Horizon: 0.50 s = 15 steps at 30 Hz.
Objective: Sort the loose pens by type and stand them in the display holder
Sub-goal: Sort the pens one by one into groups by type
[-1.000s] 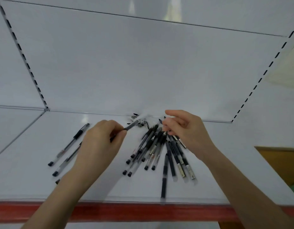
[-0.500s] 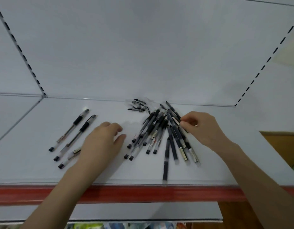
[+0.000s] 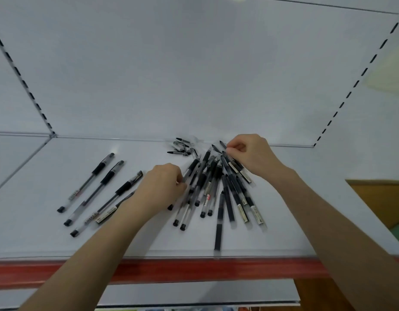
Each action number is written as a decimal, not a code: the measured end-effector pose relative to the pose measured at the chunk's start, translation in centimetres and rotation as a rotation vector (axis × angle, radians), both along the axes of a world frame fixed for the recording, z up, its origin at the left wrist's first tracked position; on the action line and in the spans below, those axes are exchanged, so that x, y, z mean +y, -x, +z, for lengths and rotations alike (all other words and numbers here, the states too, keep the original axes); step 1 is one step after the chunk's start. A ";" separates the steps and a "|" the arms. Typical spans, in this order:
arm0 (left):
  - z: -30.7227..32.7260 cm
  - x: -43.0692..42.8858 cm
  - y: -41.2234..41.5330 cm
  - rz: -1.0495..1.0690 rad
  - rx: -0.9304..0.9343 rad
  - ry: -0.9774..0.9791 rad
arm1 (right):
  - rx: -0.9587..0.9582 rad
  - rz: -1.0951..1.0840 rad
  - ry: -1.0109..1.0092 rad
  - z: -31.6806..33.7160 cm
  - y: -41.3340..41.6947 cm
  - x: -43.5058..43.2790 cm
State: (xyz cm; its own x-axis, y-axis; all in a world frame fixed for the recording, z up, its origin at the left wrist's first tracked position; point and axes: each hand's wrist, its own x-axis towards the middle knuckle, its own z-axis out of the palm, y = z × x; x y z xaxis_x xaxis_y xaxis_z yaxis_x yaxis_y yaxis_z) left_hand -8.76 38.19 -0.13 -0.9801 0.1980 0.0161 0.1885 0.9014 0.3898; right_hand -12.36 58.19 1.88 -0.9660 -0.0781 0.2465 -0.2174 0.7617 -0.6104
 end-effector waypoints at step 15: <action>0.8 -6.7 -4.0 0.313 0.069 -0.366 | -0.169 0.299 -0.458 -0.9 5.2 -9.6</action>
